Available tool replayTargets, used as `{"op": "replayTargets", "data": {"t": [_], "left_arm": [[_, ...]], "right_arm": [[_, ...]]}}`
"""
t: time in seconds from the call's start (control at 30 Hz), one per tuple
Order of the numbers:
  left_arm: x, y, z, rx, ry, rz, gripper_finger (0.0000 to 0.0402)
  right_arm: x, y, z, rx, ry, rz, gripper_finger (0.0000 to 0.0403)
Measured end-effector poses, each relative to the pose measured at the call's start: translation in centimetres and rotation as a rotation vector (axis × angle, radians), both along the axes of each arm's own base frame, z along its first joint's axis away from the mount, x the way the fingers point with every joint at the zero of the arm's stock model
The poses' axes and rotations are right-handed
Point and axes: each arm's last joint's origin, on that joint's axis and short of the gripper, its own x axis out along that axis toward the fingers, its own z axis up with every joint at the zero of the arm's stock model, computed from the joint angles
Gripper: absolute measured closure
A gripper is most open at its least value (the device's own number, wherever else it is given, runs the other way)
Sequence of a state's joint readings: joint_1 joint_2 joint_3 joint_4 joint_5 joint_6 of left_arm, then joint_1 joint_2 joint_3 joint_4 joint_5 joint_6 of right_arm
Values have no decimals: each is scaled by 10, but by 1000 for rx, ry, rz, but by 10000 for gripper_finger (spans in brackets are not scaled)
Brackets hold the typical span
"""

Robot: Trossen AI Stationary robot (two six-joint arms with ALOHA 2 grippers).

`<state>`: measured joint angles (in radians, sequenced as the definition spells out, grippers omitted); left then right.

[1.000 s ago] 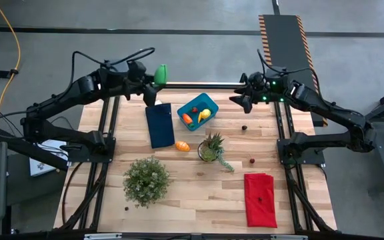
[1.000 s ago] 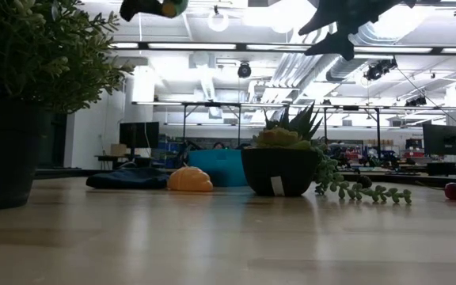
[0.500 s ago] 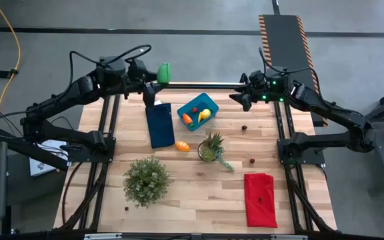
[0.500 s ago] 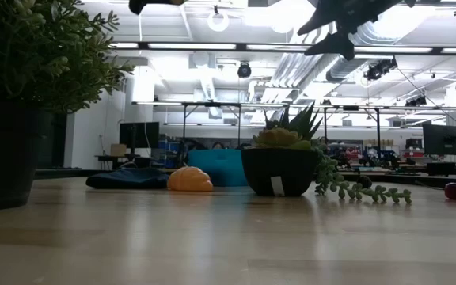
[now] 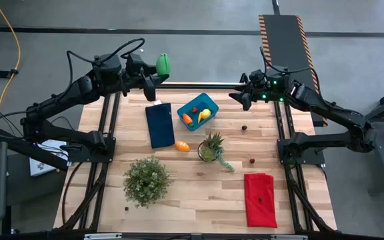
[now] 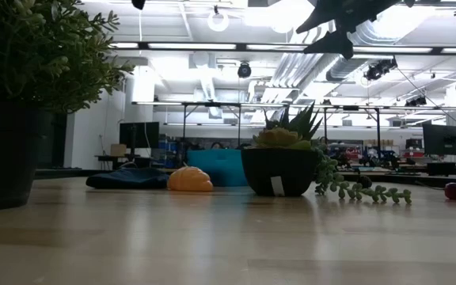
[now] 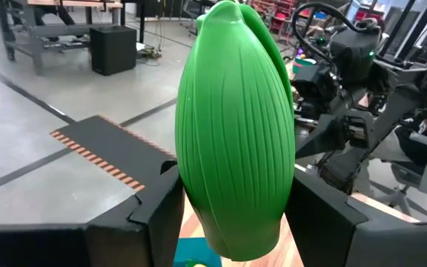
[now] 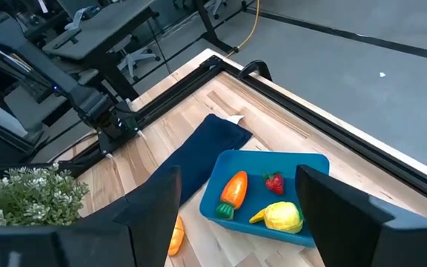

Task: Pick and placing Produce into tupperware
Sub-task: Put the green corn into the blue bin

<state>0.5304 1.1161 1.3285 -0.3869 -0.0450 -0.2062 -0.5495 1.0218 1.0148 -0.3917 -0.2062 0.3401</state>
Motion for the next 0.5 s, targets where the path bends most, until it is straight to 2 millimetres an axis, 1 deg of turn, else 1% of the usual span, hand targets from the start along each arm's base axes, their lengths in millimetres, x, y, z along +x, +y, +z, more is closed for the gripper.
{"op": "replayTargets", "data": {"t": [0.4, 0.5], "left_arm": [[13, 9, -4, 39, 7, 14, 204], [11, 14, -4, 44, 3, 12, 204]], "right_arm": [[0, 0, 1, -2, -8, 0, 147], [0, 0, 1, 13, -13, -3, 147]]}}
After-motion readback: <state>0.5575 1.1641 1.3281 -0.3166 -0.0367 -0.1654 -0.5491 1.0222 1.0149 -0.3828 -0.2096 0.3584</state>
